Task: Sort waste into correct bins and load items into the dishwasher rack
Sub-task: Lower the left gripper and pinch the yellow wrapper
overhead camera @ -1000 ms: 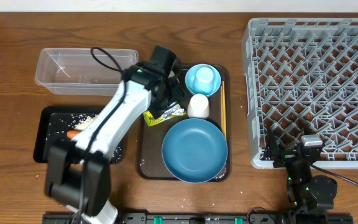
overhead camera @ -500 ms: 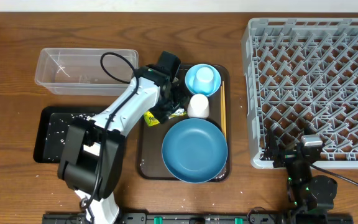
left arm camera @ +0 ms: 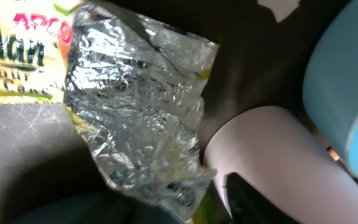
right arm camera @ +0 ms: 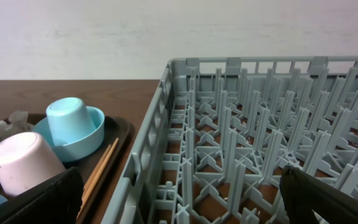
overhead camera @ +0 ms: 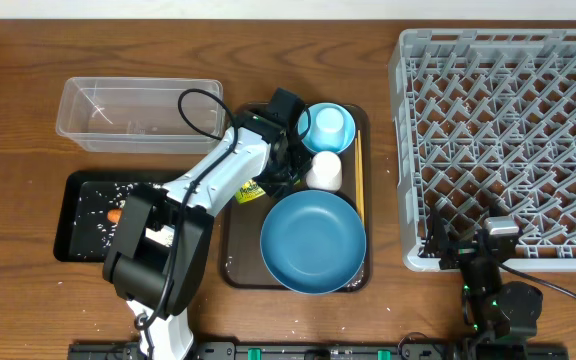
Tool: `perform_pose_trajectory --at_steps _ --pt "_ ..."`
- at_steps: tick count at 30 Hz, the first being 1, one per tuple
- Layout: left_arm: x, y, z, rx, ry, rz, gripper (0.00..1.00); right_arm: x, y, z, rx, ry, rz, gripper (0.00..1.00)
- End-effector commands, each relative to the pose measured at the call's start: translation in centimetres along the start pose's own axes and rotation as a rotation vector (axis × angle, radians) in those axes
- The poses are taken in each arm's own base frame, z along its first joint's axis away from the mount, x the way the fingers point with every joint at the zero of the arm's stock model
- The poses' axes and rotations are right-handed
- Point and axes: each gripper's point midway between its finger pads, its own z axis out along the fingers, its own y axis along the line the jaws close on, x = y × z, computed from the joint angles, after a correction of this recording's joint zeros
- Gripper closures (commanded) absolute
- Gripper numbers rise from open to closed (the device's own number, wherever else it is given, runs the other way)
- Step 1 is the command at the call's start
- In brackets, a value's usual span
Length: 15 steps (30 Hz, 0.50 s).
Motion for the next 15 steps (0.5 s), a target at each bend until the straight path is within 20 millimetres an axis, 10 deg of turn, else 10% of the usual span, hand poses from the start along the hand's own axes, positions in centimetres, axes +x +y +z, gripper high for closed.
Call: perform_pose_trajectory --at_steps 1,8,15 --pt "-0.3 0.6 0.5 -0.024 -0.007 -0.011 0.67 0.2 -0.6 0.0 0.024 0.005 -0.009 0.01" --pt "-1.1 1.1 0.5 -0.052 -0.056 0.012 0.94 0.2 -0.6 0.0 0.024 0.005 -0.009 0.01" --pt "-0.6 0.8 -0.5 -0.039 -0.044 0.083 0.94 0.2 -0.5 0.0 0.023 0.005 -0.009 0.01"
